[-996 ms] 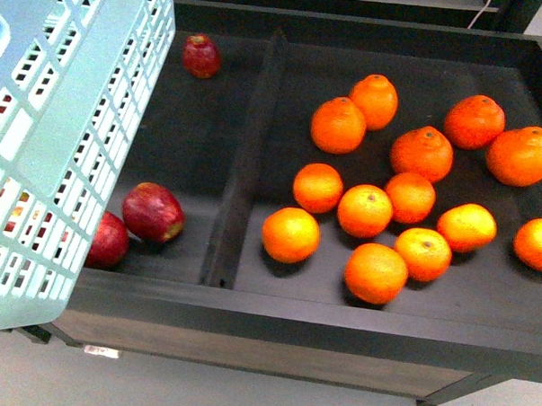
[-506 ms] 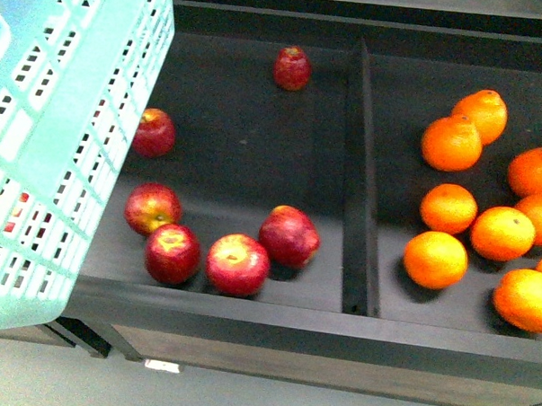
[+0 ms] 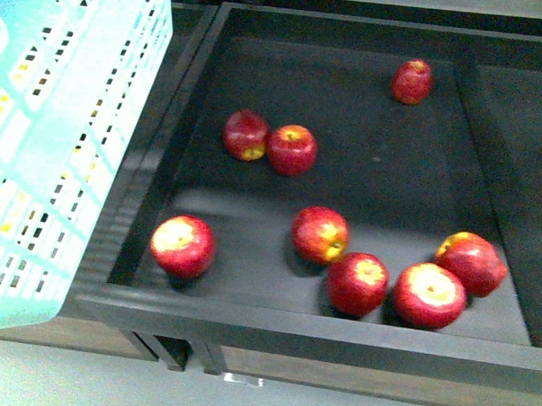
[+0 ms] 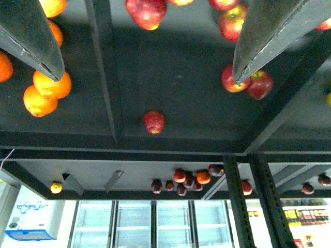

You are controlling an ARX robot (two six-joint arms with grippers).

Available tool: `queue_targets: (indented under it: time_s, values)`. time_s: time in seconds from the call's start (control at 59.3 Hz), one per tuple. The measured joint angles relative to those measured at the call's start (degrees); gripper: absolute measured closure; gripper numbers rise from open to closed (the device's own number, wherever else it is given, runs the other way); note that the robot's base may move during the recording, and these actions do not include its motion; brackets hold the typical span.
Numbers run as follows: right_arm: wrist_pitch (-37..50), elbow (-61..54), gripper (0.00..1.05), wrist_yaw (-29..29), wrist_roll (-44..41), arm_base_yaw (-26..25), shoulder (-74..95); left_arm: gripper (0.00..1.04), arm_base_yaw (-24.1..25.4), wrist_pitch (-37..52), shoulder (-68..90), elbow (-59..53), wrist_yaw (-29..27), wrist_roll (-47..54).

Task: Pick lemon and mango into basket

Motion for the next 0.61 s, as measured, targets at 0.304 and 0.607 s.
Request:
queue_targets:
  time_s: [0.304,0.607]
  values:
    - [0.0,0.0,0.09,-0.2,0.0,0.0,0.0,0.88,0.0,0.0,0.0,0.0,0.0,0.0]
    - [0.0,0.0,0.09,-0.1,0.0,0.0,0.0,0.88,0.0,0.0,0.0,0.0,-0.1,0.0]
